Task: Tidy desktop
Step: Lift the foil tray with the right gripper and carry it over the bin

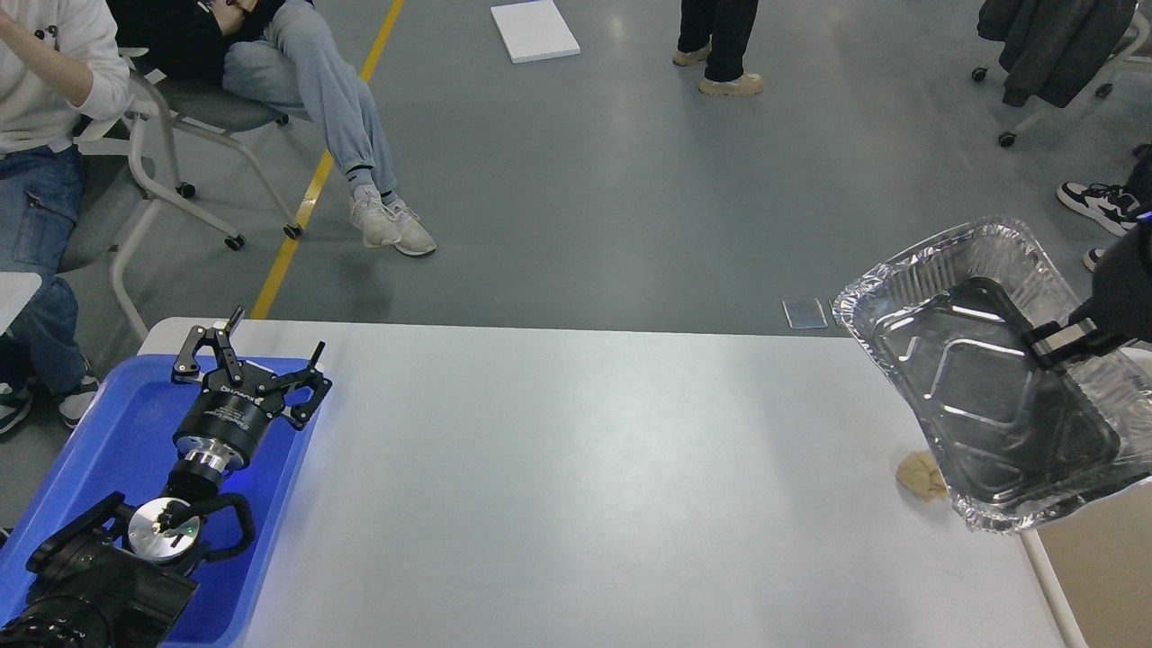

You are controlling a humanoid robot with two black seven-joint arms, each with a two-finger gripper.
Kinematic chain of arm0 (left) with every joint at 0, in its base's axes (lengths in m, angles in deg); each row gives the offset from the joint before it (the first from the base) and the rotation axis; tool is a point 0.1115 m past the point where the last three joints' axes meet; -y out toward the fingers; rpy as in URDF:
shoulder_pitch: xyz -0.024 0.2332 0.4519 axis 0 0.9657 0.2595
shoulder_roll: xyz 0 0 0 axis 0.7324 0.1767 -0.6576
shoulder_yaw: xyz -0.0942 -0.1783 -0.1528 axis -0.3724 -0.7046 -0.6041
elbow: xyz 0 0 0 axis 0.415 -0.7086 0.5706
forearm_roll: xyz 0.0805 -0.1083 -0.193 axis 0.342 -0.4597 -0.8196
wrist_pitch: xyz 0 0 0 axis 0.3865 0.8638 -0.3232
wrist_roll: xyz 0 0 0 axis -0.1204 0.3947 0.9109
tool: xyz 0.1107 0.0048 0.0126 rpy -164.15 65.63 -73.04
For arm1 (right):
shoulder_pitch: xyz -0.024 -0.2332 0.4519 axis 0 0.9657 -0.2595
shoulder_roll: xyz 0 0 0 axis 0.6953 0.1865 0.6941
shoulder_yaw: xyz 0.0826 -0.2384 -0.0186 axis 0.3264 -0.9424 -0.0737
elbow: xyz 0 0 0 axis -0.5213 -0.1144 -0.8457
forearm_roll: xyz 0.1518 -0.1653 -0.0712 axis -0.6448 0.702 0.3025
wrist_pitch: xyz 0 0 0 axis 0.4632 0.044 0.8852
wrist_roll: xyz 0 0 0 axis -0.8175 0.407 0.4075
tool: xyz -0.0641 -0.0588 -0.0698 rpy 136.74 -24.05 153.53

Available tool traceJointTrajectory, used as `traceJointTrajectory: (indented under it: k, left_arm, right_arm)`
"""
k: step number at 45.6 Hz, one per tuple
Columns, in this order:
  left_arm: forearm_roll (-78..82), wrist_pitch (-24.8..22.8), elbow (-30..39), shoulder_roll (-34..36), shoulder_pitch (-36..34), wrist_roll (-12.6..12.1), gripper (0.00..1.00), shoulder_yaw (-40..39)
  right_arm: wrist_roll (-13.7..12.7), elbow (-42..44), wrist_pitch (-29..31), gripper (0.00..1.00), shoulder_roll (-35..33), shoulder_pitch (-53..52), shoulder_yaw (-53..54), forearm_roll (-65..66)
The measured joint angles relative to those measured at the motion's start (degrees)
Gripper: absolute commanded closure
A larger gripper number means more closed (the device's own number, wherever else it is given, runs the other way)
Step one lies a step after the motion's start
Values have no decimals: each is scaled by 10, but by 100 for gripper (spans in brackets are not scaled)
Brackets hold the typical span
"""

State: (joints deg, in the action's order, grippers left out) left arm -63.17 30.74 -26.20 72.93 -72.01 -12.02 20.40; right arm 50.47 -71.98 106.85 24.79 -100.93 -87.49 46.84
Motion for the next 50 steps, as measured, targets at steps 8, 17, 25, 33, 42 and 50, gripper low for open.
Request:
traceJointTrajectory:
  k: [8, 17, 25, 33, 42, 50]
  left_arm:
    - [0, 0, 0, 0, 0, 0, 0, 0]
    - [0, 0, 0, 0, 0, 0, 0, 0]
    - [0, 0, 0, 0, 0, 0, 0, 0]
    - [0, 0, 0, 0, 0, 0, 0, 0]
    - [0, 0, 0, 0, 0, 0, 0, 0]
    - [0, 0, 0, 0, 0, 0, 0, 0]
  right_arm:
    - [0, 0, 43, 100, 8, -51, 0, -27]
    - [0, 0, 63, 100, 12, -74, 0, -46]
    - [0, 3, 70, 100, 10, -81, 0, -53]
    - [-1, 15, 71, 100, -14, -69, 0, -53]
    - [-3, 50, 41, 100, -70, -14, -3, -50]
    - [-4, 82, -10, 100, -132, 49, -8, -38]
